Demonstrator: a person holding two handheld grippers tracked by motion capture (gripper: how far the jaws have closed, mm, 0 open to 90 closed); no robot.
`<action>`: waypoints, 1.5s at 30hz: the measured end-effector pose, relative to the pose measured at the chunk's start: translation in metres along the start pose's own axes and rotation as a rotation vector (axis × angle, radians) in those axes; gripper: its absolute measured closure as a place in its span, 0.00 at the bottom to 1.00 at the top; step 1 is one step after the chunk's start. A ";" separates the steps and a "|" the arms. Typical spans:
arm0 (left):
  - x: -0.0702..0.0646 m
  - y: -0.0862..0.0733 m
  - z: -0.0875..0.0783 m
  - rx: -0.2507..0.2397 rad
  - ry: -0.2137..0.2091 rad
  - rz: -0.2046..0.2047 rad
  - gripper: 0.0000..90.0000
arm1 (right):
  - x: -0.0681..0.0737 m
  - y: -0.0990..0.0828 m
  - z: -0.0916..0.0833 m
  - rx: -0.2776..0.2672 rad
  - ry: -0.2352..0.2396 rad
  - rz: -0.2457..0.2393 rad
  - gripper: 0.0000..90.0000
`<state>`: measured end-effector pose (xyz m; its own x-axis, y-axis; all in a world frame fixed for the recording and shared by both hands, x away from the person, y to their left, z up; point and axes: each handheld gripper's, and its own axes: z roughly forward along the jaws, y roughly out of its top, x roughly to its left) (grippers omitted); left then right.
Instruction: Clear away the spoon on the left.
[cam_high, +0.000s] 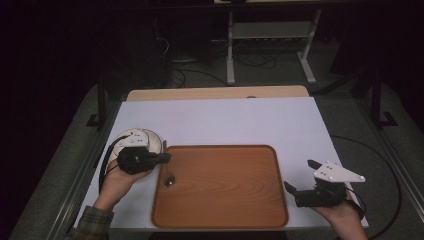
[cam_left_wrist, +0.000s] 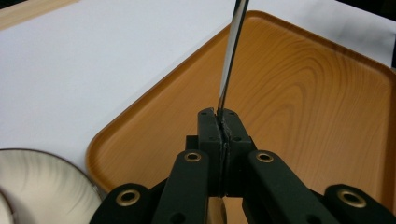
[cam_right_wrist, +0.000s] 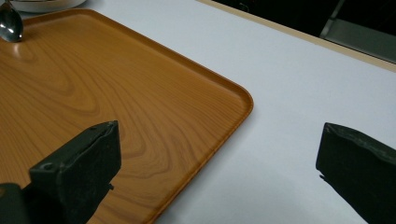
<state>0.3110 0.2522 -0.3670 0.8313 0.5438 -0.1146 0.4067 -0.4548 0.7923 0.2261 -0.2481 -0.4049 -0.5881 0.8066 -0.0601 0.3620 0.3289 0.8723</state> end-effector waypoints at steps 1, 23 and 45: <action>0.000 0.000 0.000 0.000 0.000 0.000 0.98 | 0.000 0.000 0.000 0.000 0.000 0.001 0.00; -0.010 -0.007 0.034 0.039 -0.081 -0.001 0.98 | 0.000 0.000 -0.001 -0.009 0.010 0.000 0.06; -0.018 -0.015 0.069 0.142 -0.128 0.022 0.97 | 0.001 -0.001 0.000 -0.004 0.013 -0.003 0.06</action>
<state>0.3155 0.2008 -0.4179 0.8783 0.4428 -0.1802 0.4295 -0.5653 0.7043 0.2258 -0.2477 -0.4056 -0.5986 0.7990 -0.0564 0.3572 0.3293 0.8740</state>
